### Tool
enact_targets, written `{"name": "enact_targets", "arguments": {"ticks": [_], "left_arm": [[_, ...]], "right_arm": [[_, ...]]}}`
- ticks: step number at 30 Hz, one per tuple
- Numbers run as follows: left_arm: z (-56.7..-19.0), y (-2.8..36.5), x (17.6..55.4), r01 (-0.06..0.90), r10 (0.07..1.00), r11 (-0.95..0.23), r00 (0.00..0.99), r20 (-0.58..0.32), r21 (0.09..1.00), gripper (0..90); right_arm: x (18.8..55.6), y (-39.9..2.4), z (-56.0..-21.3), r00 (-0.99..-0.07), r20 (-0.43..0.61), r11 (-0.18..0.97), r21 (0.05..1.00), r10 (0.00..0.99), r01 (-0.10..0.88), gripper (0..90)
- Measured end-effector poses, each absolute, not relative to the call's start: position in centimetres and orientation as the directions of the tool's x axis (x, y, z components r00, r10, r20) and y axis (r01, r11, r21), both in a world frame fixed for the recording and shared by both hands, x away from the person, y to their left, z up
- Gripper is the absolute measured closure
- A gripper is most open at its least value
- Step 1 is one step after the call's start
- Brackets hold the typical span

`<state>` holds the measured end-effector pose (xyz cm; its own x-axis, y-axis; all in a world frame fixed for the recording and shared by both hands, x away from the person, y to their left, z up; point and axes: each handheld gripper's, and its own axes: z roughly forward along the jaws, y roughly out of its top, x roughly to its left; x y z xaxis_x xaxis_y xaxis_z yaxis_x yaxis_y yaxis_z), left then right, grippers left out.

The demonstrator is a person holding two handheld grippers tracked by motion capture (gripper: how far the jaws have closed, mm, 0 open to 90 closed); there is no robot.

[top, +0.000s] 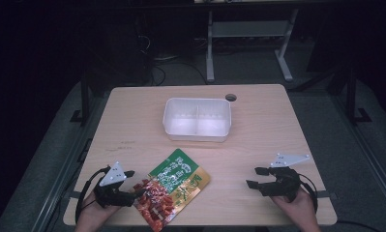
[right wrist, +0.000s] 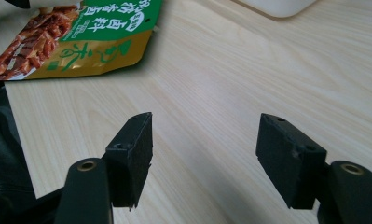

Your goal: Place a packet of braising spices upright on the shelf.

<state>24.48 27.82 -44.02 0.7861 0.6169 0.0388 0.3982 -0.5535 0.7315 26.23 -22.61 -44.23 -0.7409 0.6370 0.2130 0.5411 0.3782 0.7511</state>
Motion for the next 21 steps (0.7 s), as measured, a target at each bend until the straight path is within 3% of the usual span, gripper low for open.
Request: {"name": "enact_targets", "arguments": {"ticks": [10, 21], "left_arm": [[-44.1, 26.9, 24.3, 0.391, 0.598, -0.575, 0.801, 0.042, 0.719, 23.8], [-44.1, 26.2, 24.0, 0.371, 0.568, -0.594, 0.822, 0.044, 0.714, 25.1]], "right_arm": [[27.3, -19.2, -43.2, -0.794, 0.186, 0.457, 0.733, 0.578, 0.504, 34.9], [30.7, -12.3, -40.8, -0.856, 0.2, 0.538, 0.704, 0.476, 0.464, 34.4]]}}
